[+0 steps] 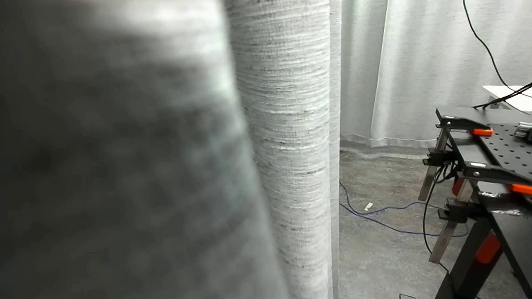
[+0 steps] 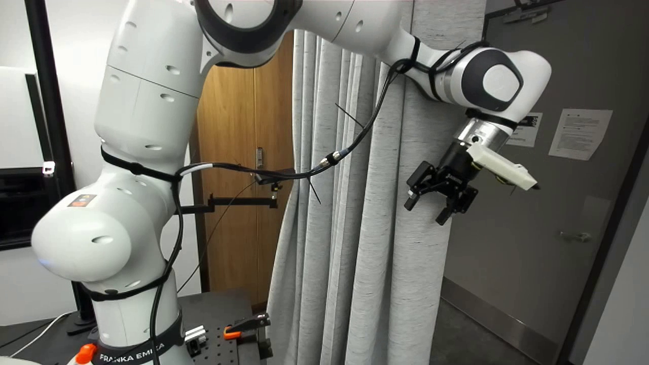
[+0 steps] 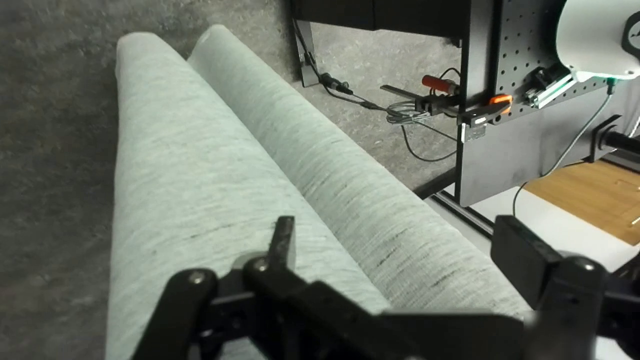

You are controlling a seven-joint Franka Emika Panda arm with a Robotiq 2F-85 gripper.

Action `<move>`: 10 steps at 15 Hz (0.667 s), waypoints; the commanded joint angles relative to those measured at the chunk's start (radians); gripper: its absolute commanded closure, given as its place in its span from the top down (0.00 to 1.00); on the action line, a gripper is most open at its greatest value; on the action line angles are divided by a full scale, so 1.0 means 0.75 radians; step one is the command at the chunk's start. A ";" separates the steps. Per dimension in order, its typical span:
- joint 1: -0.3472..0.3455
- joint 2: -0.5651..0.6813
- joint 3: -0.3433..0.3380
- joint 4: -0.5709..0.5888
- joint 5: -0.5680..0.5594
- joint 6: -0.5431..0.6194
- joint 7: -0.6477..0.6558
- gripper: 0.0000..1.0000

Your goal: Slide the curtain to the right

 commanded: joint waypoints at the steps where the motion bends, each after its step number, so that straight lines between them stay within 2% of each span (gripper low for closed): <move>1: 0.002 0.071 0.058 0.042 0.048 0.003 -0.179 1.00; 4: 0.009 0.094 0.074 0.069 0.019 0.018 -0.242 1.00; 7: -0.012 0.027 0.075 -0.010 0.124 0.233 -0.261 1.00; 9: -0.024 -0.037 0.080 -0.105 0.203 0.382 -0.300 0.95; 10: -0.028 -0.071 0.082 -0.156 0.241 0.457 -0.336 0.96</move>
